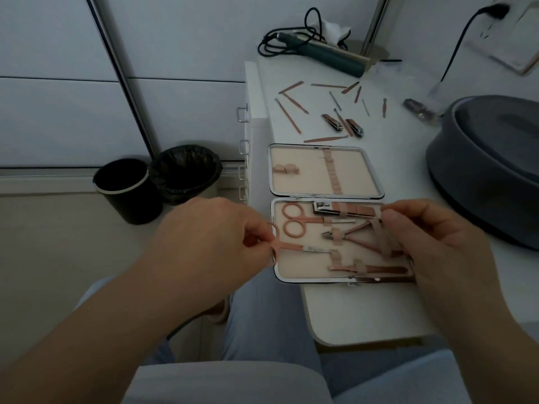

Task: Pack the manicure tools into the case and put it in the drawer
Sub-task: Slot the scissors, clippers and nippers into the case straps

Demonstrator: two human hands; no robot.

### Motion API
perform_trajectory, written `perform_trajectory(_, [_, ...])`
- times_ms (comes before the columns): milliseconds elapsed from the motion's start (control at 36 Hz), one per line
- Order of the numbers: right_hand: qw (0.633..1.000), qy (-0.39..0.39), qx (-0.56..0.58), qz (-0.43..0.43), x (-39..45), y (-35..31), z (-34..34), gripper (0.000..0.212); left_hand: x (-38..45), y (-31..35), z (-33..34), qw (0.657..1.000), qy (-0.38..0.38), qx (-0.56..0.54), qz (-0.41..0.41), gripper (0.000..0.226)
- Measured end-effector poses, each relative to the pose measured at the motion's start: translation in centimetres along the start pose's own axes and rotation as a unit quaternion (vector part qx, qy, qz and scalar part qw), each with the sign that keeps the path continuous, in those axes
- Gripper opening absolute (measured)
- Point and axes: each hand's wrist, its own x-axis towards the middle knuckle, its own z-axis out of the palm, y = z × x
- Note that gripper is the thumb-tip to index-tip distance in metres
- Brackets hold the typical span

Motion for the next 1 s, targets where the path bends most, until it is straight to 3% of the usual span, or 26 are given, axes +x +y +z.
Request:
perform_trajectory(306, [1.000, 0.002, 0.014, -0.003, 0.2, 0.8, 0.1, 0.018, 0.2, -0.2, -0.1, 1.000, -0.010, 0.013, 0.008, 0.033])
perform_trajectory(833, [1.000, 0.010, 0.016, -0.007, 0.1, 0.9, 0.0, 0.013, 0.0, -0.2, -0.6, 0.999, -0.035, -0.014, -0.001, 0.014])
perform_trajectory(1000, [1.000, 0.010, 0.018, -0.008, 0.1, 1.0, 0.1, 0.014, 0.1, 0.2, -0.1, 0.999, -0.037, 0.001, 0.006, 0.019])
